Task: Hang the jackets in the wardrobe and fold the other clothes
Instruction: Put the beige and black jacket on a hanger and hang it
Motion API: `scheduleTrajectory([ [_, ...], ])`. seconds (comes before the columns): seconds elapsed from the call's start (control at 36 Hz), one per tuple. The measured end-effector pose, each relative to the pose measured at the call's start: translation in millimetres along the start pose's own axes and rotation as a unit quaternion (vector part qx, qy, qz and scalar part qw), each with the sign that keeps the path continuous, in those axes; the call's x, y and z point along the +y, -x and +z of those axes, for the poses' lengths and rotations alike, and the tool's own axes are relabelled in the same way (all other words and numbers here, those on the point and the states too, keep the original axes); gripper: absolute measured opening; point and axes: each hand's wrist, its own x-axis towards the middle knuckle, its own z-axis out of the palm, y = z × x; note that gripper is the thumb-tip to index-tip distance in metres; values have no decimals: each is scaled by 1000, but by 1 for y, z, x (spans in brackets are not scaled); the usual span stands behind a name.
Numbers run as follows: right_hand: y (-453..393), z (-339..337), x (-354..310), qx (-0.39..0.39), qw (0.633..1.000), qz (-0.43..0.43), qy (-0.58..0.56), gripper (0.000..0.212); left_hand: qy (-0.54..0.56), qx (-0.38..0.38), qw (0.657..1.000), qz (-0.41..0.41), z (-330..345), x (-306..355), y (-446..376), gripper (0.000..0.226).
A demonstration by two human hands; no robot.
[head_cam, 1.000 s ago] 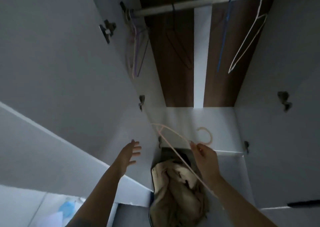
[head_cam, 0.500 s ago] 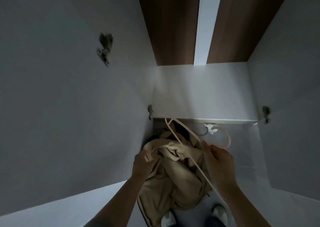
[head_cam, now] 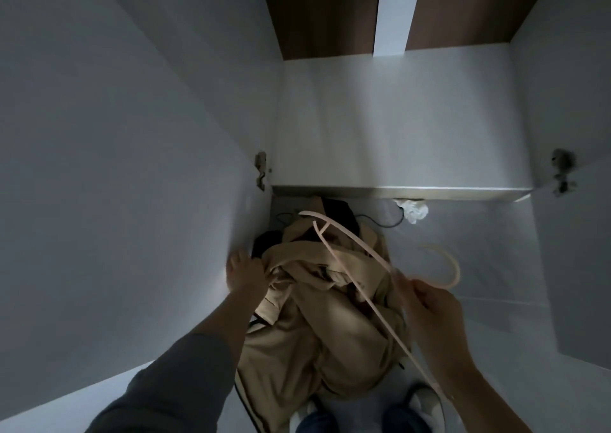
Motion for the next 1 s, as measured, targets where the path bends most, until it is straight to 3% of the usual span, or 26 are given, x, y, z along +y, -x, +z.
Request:
scheduleTrajectory([
  [0.06, 4, -2, 3, 26, 999, -12, 35, 52, 159, -59, 985, -7, 2, 0, 6, 45],
  [0.14, 11, -10, -2, 59, 996, -14, 59, 34, 383, -87, 919, -6, -8, -4, 21, 29],
  [0.22, 17, -29, -22, 62, 997, 8, 38, 20, 511, -35, 859, 5, -44, -9, 51, 16],
  [0.31, 33, -58, -53, 40, 998, 13, 50, 32, 587, -34, 808, 30, -99, -11, 93, 14],
  [0.42, 64, -100, -96, 30, 999, 16, 20, 39, 608, -56, 788, 81, -178, -16, 148, 21],
  [0.56, 101, -164, -164, 20, 998, -7, 56, 39, 584, -58, 801, 119, -289, -19, 221, 43],
  [0.64, 126, -199, -215, 5, 997, -23, 67, 37, 560, -69, 806, 177, -354, -18, 278, 33],
  [0.75, 155, -232, -285, 16, 990, -111, 90, 33, 499, -69, 823, 263, -425, -15, 359, 43],
  [0.83, 176, -244, -340, -7, 970, -185, 158, 36, 478, -46, 816, 322, -466, -7, 415, 38],
  [0.89, 190, -247, -374, -8, 958, -219, 187, 34, 473, -28, 807, 352, -488, -3, 447, 49],
  [0.94, 203, -250, -403, -7, 958, -221, 183, 35, 477, -20, 795, 374, -507, -8, 475, 57],
  [1.0, 214, -256, -426, 18, 968, -202, 148, 32, 487, -1, 783, 388, -526, -20, 496, 45],
])
